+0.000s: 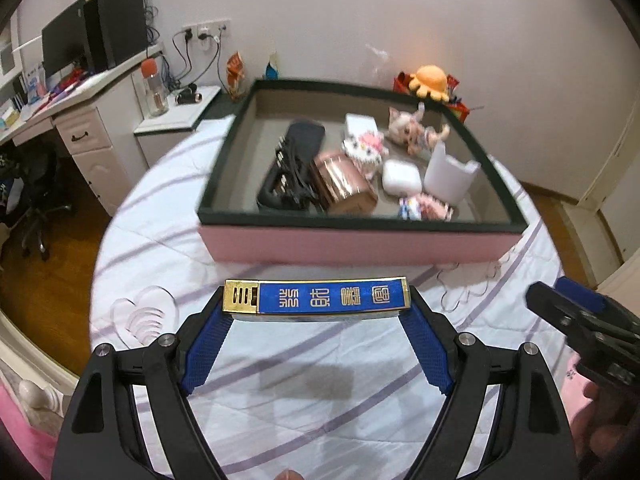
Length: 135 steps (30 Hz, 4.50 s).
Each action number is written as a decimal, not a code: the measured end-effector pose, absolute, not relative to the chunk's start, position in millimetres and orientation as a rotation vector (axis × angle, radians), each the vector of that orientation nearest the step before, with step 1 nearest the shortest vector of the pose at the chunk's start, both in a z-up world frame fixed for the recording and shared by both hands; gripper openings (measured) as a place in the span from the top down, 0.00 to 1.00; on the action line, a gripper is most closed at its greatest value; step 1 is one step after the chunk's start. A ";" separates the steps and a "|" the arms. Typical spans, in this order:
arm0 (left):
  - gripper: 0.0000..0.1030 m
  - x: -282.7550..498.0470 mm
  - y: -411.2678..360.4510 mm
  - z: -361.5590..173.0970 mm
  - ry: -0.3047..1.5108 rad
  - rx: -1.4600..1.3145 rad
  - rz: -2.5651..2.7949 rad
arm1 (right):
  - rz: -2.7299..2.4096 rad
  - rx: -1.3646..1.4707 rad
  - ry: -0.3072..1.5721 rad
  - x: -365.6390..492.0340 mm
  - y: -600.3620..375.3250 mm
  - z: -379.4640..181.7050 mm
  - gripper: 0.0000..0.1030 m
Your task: Organize rigid objects
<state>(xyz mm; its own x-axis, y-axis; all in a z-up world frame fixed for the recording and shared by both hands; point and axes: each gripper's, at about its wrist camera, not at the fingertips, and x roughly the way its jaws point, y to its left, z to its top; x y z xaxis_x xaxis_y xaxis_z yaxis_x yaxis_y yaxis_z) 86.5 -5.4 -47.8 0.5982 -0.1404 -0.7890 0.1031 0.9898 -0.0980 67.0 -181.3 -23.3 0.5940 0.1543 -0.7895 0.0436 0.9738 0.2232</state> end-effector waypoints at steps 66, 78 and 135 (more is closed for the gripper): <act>0.18 339.1 -42.0 -88.9 1.110 0.116 -0.147 | 0.073 0.201 0.936 221.2 -190.5 -30.4 0.20; 0.05 339.4 -44.8 -94.1 1.133 0.154 -0.123 | 0.071 0.201 0.935 221.5 -191.3 -30.3 0.20; 0.00 -21.0 20.3 37.1 0.523 -0.032 -0.102 | 0.105 0.145 0.772 16.5 -139.1 41.6 0.20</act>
<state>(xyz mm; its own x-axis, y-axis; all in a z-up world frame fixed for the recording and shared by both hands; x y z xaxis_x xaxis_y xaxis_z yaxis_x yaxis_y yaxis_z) -21.0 20.3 37.1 0.8612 -0.1050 -0.4972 0.0886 0.9945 -0.0566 16.5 -139.1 41.6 0.7123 0.1479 -0.6861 -0.0416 0.9847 0.1691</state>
